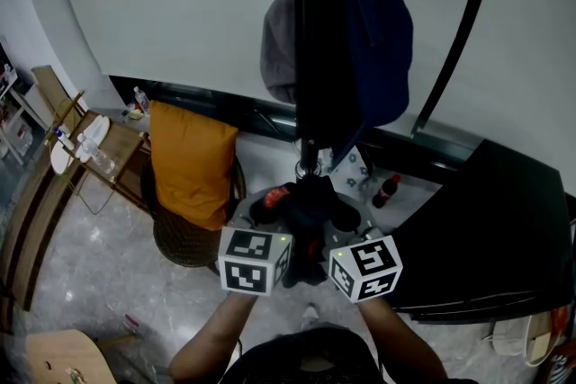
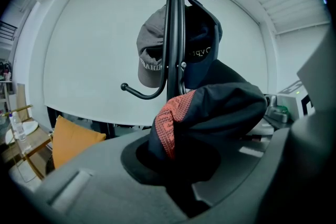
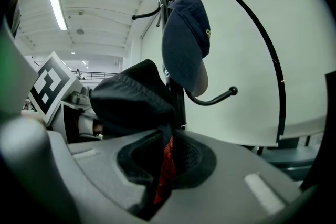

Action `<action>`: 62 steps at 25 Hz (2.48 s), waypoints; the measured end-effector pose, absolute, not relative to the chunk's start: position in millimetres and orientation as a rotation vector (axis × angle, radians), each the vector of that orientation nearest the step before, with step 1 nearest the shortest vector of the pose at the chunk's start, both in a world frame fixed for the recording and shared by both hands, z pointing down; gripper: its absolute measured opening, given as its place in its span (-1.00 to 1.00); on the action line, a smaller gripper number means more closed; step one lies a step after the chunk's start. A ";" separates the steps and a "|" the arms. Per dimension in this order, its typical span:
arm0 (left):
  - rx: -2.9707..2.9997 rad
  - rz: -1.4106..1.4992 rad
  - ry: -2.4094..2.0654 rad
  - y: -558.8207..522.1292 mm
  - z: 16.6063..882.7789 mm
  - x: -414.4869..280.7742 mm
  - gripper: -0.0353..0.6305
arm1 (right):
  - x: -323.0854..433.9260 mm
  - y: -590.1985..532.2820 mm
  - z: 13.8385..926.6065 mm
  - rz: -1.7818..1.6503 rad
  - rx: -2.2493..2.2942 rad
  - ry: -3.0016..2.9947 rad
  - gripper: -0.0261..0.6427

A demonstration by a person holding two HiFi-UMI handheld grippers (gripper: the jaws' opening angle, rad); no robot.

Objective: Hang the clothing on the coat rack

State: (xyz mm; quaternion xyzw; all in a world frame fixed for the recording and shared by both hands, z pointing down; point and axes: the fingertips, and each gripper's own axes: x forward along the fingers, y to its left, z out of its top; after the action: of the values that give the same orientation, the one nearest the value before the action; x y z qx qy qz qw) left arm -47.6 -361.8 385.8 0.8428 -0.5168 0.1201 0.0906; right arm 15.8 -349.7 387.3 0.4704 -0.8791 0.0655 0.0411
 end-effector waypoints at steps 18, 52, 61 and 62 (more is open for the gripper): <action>2.487 0.383 -1.520 -357.8 400.2 -49.5 -0.81 | 16.7 -346.7 401.1 0.219 1.441 -2.660 -0.85; 2.462 0.432 -1.475 -336.2 427.0 -44.2 -0.81 | 19.5 -326.5 428.7 0.278 1.434 -2.622 -0.85; 2.460 0.446 -1.459 -328.4 434.1 -42.4 -0.81 | 19.9 -318.9 433.9 0.288 1.445 -2.611 -0.85; 2.462 0.448 -1.459 -327.5 433.8 -42.0 -0.81 | 20.2 -317.7 434.4 0.289 1.447 -2.609 -0.85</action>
State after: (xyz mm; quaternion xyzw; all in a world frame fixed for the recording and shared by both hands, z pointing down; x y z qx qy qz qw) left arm -42.0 -327.5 433.8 0.8435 -0.5000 0.1535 0.1223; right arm 20.2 -317.7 434.4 0.4813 -0.8683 0.0961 0.0720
